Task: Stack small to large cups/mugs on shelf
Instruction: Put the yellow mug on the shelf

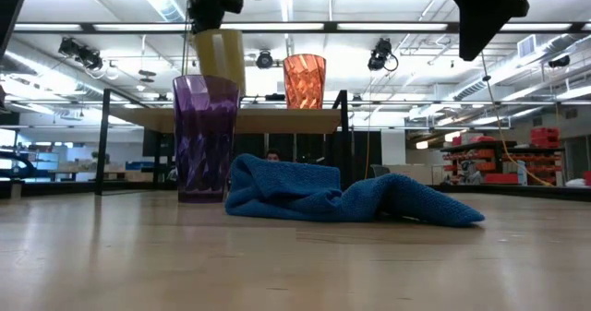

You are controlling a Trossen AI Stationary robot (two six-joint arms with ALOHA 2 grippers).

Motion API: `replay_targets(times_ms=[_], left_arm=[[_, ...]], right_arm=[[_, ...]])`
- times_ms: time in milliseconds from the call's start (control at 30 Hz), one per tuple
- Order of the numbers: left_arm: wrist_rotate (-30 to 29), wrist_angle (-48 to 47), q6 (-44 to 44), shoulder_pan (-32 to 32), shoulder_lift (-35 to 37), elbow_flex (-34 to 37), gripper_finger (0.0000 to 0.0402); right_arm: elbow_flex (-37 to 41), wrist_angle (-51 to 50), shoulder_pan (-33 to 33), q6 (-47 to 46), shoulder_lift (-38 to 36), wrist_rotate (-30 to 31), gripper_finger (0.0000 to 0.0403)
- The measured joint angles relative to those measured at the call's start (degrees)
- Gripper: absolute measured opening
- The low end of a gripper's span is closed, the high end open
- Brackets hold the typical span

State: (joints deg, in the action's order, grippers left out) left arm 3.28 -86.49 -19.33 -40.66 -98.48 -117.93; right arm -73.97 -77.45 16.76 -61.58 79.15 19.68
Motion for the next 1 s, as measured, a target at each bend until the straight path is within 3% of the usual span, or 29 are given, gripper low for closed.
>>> replay_targets(times_ms=[633, 1000], left_arm=[[3.3, -3.5, 0.0, 0.8, -9.4, -12.8, 0.0021], [3.2, -3.6, 0.7, 0.7, -9.7, -11.1, 0.0021]], right_arm=[[0.0, 1.2, -0.5, -1.3, 0.0, 0.2, 0.0071], [0.0, 2.2, -0.5, -1.3, 0.0, 0.2, 0.0071]])
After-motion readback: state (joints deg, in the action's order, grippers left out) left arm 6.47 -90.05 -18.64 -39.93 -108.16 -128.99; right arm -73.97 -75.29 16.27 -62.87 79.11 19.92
